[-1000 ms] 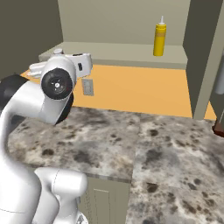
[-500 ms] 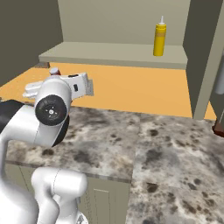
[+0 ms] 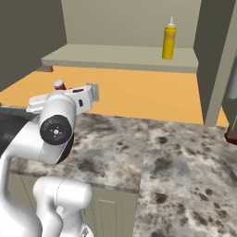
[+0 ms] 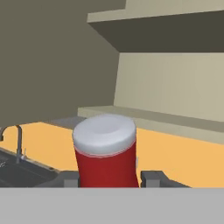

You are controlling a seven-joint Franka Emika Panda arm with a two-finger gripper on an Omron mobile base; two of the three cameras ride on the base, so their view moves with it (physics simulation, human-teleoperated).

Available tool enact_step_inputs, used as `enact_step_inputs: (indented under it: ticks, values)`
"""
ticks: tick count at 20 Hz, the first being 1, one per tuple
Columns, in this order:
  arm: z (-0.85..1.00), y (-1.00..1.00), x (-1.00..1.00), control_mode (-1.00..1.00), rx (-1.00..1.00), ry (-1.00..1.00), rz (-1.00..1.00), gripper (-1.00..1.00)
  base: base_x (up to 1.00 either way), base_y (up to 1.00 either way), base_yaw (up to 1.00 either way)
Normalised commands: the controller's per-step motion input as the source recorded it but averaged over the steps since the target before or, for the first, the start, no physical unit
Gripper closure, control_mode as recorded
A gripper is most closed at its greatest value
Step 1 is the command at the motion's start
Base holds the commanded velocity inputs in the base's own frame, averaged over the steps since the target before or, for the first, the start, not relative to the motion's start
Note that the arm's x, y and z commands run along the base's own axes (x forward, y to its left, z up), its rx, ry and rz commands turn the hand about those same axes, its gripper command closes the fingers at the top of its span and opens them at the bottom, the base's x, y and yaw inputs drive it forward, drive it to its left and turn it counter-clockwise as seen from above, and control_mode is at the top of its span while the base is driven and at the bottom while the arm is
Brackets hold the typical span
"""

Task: Move the ketchup and mustard from the cabinet to the dining counter.

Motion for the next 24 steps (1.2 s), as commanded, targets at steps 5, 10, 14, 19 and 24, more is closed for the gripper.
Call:
enact_step_inputs:
  ticks: [5, 10, 14, 19, 24]
  values:
    - [0.0, 0.0, 0.0, 1.0, 0.0, 0.0, 0.0, 1.0, -0.73, -0.01, 0.02]
    - [0.0, 0.0, 0.0, 1.0, 0.0, 0.0, 0.0, 1.0, -0.82, -0.04, 0.02]
    - [0.0, 0.0, 0.0, 1.0, 0.0, 0.0, 0.0, 1.0, -0.63, 0.0, 0.2]
    - [0.0, 0.0, 0.0, 1.0, 0.0, 0.0, 0.0, 1.0, -0.38, 0.14, 0.44]
    - [0.0, 0.0, 0.0, 1.0, 0.0, 0.0, 0.0, 1.0, -0.1, 0.51, 0.53]
